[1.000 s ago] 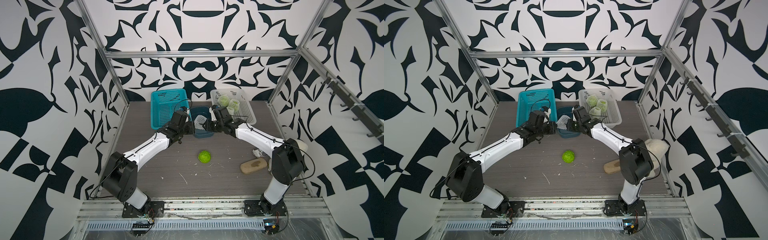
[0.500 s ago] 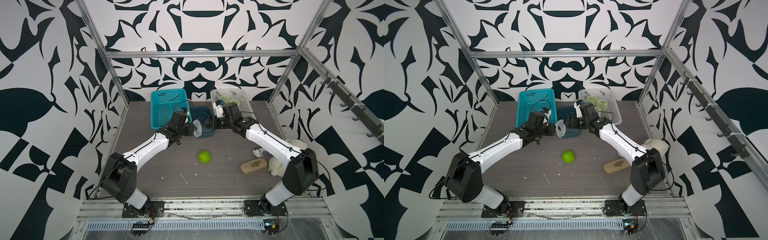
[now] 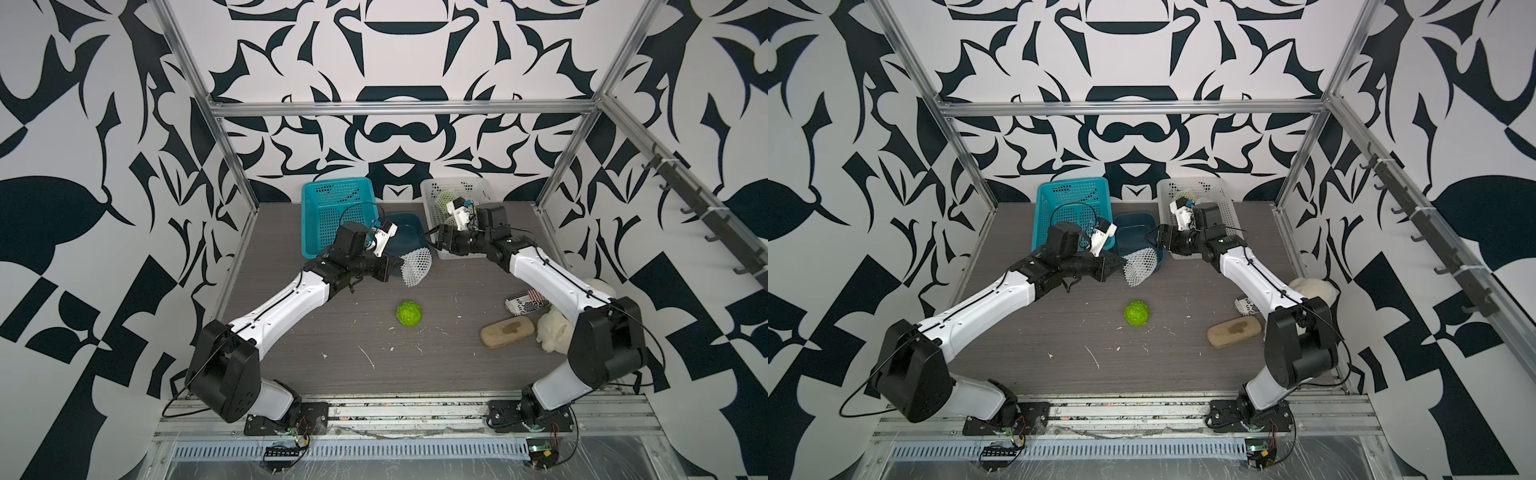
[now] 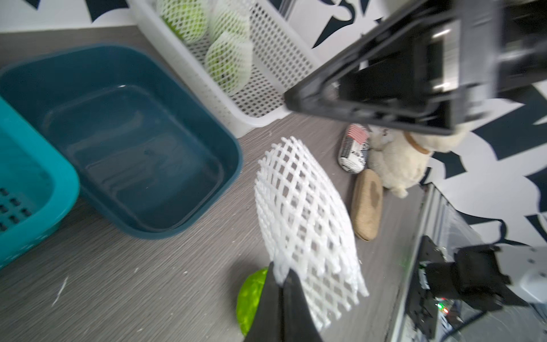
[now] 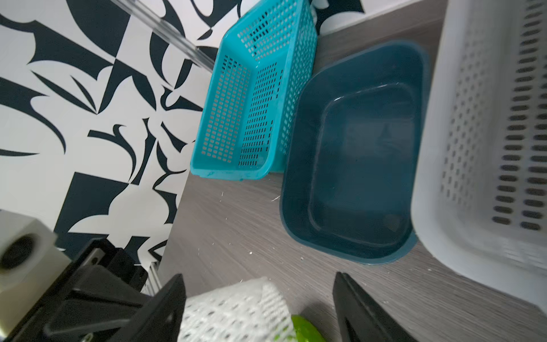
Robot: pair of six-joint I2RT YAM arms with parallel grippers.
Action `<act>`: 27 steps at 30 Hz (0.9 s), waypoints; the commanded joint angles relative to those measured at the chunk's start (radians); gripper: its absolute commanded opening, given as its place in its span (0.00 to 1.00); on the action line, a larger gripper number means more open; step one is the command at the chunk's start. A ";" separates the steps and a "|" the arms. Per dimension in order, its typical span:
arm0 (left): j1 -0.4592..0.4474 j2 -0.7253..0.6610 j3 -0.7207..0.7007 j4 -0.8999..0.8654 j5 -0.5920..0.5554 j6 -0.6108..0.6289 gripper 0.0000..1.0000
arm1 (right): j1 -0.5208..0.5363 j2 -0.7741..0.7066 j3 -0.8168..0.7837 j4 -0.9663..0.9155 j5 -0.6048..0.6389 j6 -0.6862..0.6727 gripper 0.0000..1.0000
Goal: Sleeve custard apples in foam nets
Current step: Open the foam net.
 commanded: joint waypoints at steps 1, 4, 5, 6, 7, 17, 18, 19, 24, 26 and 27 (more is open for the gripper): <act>0.000 -0.032 -0.030 0.050 0.040 0.012 0.00 | 0.001 0.005 -0.030 0.108 -0.138 0.061 0.81; 0.000 -0.028 -0.034 0.050 0.017 0.009 0.00 | 0.001 0.005 -0.074 0.188 -0.188 0.120 0.79; 0.000 -0.026 -0.033 0.050 0.013 0.007 0.00 | 0.001 0.002 -0.083 0.205 -0.200 0.136 0.79; 0.000 -0.022 -0.032 0.047 0.002 0.002 0.00 | 0.000 -0.002 -0.090 0.218 -0.213 0.149 0.77; -0.001 -0.017 -0.030 0.043 -0.010 0.001 0.00 | -0.001 -0.008 -0.095 0.219 -0.221 0.156 0.76; 0.000 0.021 -0.007 0.017 -0.074 -0.008 0.00 | -0.007 -0.060 -0.121 0.231 -0.262 0.221 0.70; 0.000 0.023 -0.005 0.014 -0.081 -0.008 0.00 | -0.007 -0.057 -0.128 0.258 -0.274 0.244 0.69; -0.001 0.026 0.000 0.008 -0.089 -0.008 0.00 | -0.007 -0.057 -0.132 0.268 -0.280 0.257 0.68; 0.001 0.027 -0.003 -0.001 -0.108 -0.008 0.00 | -0.007 -0.064 -0.135 0.273 -0.282 0.260 0.62; 0.000 0.027 -0.005 -0.003 -0.115 -0.008 0.00 | -0.007 -0.060 -0.132 0.284 -0.286 0.269 0.49; 0.000 0.028 -0.005 -0.006 -0.120 -0.009 0.00 | -0.007 -0.057 -0.132 0.286 -0.287 0.270 0.43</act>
